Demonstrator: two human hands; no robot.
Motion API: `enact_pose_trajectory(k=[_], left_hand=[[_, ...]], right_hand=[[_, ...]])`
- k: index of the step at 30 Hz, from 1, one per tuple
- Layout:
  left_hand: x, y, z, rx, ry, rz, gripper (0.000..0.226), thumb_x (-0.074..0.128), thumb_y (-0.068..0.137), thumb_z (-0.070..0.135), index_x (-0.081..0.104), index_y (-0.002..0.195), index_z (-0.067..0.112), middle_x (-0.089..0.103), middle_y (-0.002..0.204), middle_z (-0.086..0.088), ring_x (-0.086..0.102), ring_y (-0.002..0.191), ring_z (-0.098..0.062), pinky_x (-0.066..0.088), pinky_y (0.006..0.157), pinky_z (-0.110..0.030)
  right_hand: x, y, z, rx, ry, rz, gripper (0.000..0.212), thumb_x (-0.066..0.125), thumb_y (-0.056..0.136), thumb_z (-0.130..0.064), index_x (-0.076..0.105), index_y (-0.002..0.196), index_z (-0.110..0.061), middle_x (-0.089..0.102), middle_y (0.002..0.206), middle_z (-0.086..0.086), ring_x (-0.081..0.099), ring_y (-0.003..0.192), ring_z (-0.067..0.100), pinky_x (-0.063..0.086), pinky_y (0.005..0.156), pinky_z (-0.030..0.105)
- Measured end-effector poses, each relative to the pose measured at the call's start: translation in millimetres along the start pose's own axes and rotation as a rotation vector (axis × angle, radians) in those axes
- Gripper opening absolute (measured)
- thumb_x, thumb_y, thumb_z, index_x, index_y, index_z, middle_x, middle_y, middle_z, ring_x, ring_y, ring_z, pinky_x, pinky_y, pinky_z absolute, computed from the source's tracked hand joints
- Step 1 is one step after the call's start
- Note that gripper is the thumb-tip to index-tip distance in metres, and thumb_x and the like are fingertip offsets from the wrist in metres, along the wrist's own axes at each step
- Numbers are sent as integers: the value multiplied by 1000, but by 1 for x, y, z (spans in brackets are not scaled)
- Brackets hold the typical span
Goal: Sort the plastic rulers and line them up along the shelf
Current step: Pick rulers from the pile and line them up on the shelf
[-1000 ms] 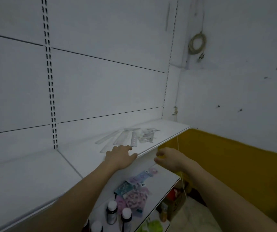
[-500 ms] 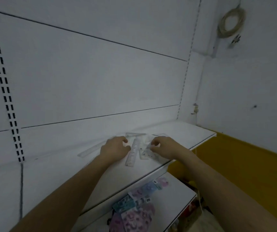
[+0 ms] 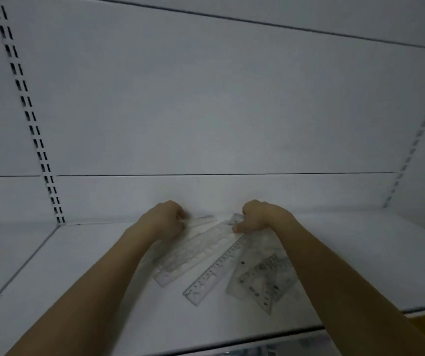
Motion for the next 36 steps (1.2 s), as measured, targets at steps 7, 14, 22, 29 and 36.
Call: enact_pose_trajectory(k=[7, 14, 22, 29, 36], left_hand=[[0, -3, -18, -27, 70, 37, 27, 58, 92, 21, 64, 118, 18, 58, 115, -1, 55, 100, -18, 44, 87, -27], [3, -2, -26, -101, -91, 11, 25, 64, 85, 16, 57, 109, 20, 58, 105, 4, 55, 90, -14, 42, 78, -24], [-1, -7, -34, -78, -379, -10, 33, 67, 80, -1, 62, 101, 24, 67, 96, -3, 63, 80, -17, 51, 68, -22], [-9, -6, -37, -42, -403, 3, 36, 63, 81, -5, 63, 103, 22, 66, 96, -4, 63, 71, -17, 49, 59, -18], [-7, -9, -27, 72, -238, -34, 36, 68, 83, 8, 60, 106, 35, 64, 96, 7, 61, 76, -12, 47, 71, -21]], right_hand=[[-4, 26, 2, -117, 152, 42, 63, 74, 80, -44, 56, 122, -1, 58, 124, 12, 57, 108, 25, 44, 82, 30], [5, 21, 0, -176, 230, -42, 63, 80, 70, -49, 52, 116, -16, 51, 112, -2, 51, 102, 17, 44, 84, 31], [0, 22, 4, -168, 474, 12, 51, 84, 69, -41, 56, 103, -14, 58, 100, 2, 56, 91, 18, 44, 76, 29], [-3, 23, 10, -171, 730, 73, 16, 83, 73, -10, 70, 83, -8, 70, 75, 13, 62, 60, 16, 54, 64, 27], [-2, 25, 4, -235, 811, 67, 9, 81, 74, -8, 78, 83, -6, 72, 80, 23, 60, 65, 23, 54, 65, 32]])
Point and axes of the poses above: each hand's wrist, its own y-axis towards the middle knuckle, its own x-axis out of the palm, z = x × y, the point moved 9 cm from there along y, towards the middle knuckle
